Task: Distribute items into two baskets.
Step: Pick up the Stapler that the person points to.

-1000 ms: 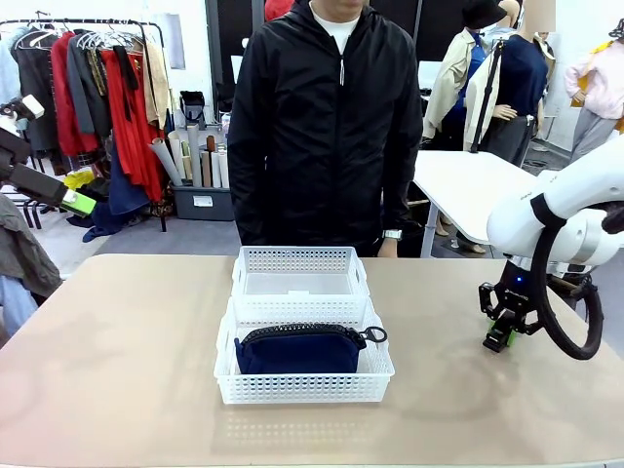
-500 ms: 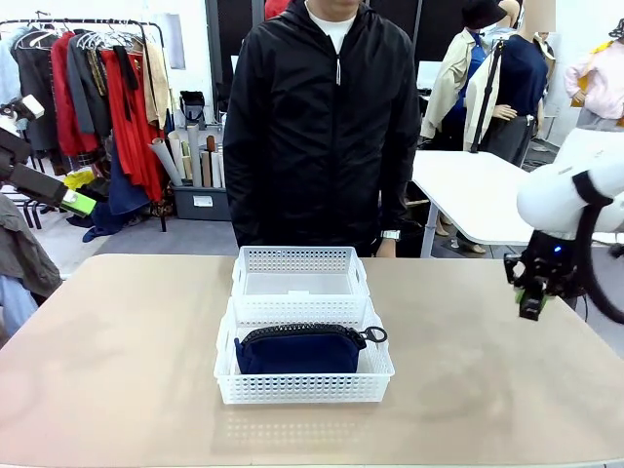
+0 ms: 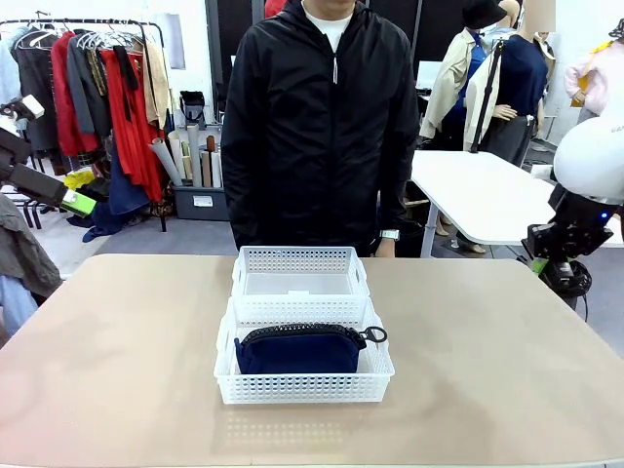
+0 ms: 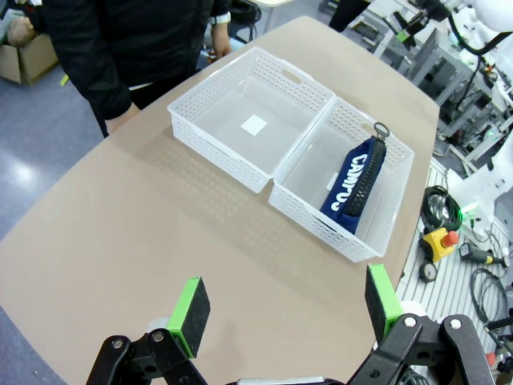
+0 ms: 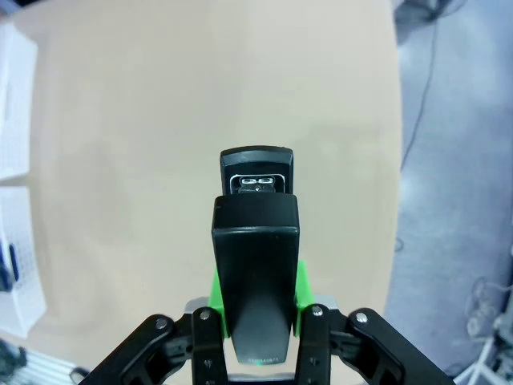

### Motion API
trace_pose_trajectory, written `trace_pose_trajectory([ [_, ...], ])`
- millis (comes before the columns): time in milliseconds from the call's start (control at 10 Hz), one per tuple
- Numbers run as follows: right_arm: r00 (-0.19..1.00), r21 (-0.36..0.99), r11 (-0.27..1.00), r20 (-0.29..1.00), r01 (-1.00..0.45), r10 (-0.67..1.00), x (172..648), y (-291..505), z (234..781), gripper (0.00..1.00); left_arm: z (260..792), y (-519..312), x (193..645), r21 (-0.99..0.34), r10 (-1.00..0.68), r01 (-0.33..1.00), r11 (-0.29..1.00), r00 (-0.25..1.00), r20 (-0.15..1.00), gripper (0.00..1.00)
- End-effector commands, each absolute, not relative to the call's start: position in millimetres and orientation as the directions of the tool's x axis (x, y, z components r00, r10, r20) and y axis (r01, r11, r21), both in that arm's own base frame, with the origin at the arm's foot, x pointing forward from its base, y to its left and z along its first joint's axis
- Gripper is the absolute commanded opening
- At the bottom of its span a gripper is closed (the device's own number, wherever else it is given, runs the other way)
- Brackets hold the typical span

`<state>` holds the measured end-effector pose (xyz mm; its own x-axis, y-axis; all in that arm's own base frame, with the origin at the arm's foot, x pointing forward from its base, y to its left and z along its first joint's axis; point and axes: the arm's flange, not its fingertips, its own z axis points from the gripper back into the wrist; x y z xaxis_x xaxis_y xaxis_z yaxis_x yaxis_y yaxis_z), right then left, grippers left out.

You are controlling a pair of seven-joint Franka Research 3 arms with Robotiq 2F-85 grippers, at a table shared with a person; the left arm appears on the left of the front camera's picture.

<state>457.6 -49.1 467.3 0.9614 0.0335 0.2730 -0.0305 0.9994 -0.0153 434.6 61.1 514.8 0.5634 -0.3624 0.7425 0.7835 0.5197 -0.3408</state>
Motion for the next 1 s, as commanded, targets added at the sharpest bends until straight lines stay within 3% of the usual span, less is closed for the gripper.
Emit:
trace_pose_trajectory([
  [0, 0.941, 0.006, 0.981, 0.283, -0.196, 0.186, 448.9, -46.7, 483.0, 0.00, 515.5, 61.0, 433.0, -0.342, -0.357, 0.787, 0.514, 0.559, 0.748, 1.00],
  [200, 0.886, 0.014, 0.923, 0.288, -0.384, 0.364, 440.9, -32.4, 505.5, 0.00, 515.5, 61.0, 433.0, -0.342, -0.357, 0.787, 0.514, 0.559, 0.748, 1.00],
  [500, 0.786, -0.013, 0.834, 0.326, -0.552, 0.525, 425.0, -14.7, 535.8, 0.00, 515.5, 61.0, 433.0, -0.342, -0.357, 0.787, 0.514, 0.559, 0.748, 1.00],
  [700, 0.777, -0.004, 0.813, 0.294, -0.582, 0.557, 419.5, -6.2, 550.4, 0.00, 515.5, 61.0, 433.0, -0.342, -0.357, 0.787, 0.514, 0.559, 0.748, 1.00],
  [900, 0.799, 0.099, 0.806, 0.244, -0.584, 0.549, 427.9, -4.6, 561.1, 0.00, 515.5, 61.0, 433.0, -0.342, -0.357, 0.787, 0.514, 0.559, 0.748, 1.00],
])
